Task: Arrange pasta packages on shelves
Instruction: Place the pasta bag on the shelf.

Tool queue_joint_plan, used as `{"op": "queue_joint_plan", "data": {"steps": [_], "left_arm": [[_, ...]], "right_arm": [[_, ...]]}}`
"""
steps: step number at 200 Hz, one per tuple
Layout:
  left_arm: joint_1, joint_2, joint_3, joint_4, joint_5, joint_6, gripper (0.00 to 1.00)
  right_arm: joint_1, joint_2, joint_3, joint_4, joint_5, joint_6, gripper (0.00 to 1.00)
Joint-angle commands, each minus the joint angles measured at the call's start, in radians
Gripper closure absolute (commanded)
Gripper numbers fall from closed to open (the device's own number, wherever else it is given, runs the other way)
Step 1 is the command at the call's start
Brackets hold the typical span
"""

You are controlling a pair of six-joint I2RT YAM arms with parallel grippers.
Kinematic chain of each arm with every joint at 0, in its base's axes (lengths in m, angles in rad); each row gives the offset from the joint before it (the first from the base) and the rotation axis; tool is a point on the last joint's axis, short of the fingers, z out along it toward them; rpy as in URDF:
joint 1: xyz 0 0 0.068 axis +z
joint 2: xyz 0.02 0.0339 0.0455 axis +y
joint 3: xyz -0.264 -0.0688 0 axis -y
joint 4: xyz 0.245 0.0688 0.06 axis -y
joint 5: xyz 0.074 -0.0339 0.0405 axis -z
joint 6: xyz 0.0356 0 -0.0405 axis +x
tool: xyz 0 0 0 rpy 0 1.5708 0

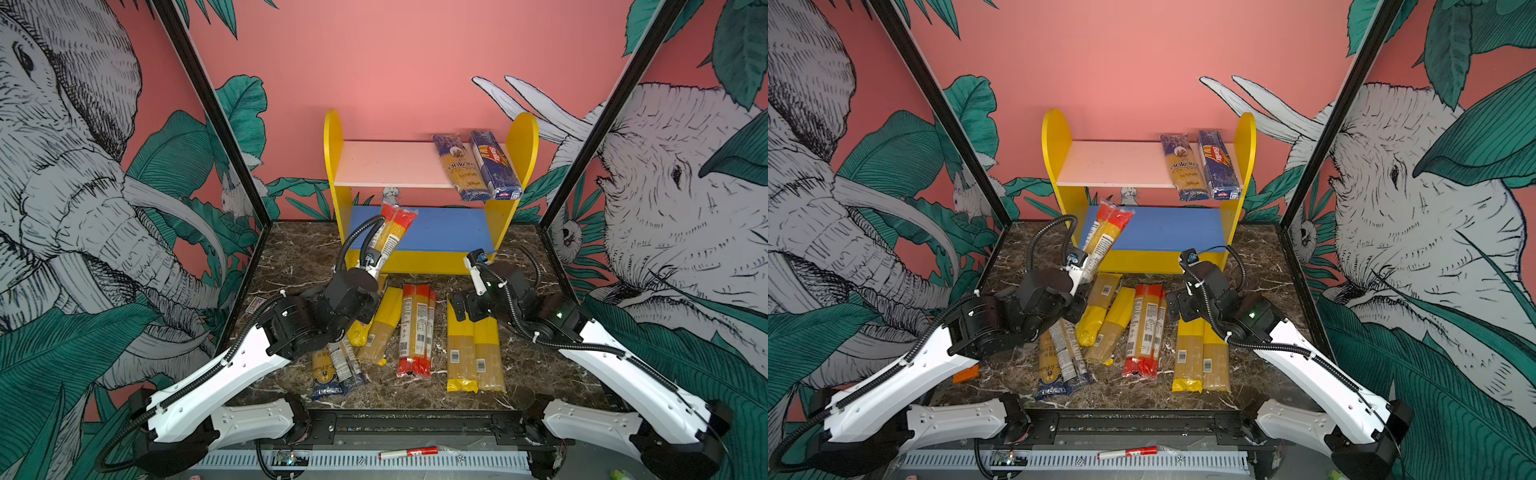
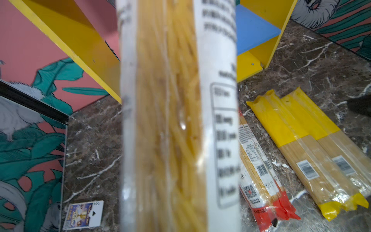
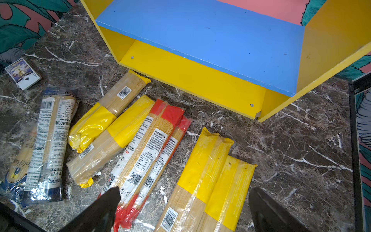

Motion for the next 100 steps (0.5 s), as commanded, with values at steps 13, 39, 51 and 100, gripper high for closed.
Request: {"op": "queue_joint_plan", "data": {"steps": [13,39,51,100], "left_arm": [[0.048,0.101,0.260,0.149,-0.089,0.172,1.00],[0.091,0.238,0.458,0.171,-0.087,0.281,1.00],[0.111,0.292,0.528,0.201,-0.084,0.324,1.00],[0.217,0.488,0.785,0.354,-0.092,0.439,1.00]], "right_arm": [[-0.007,-0.011,0.056,-0.012,-0.008,-0.020,0.01],[-0.009,-0.004,0.081,-0.016,-0.009,-0.030,0.01],[-0.009,0.000,0.081,-0.014,-0.011,-0.032,0.01],[-0.022,0.034,0.143,-0.015,-0.016,-0.043,0.01]]}}
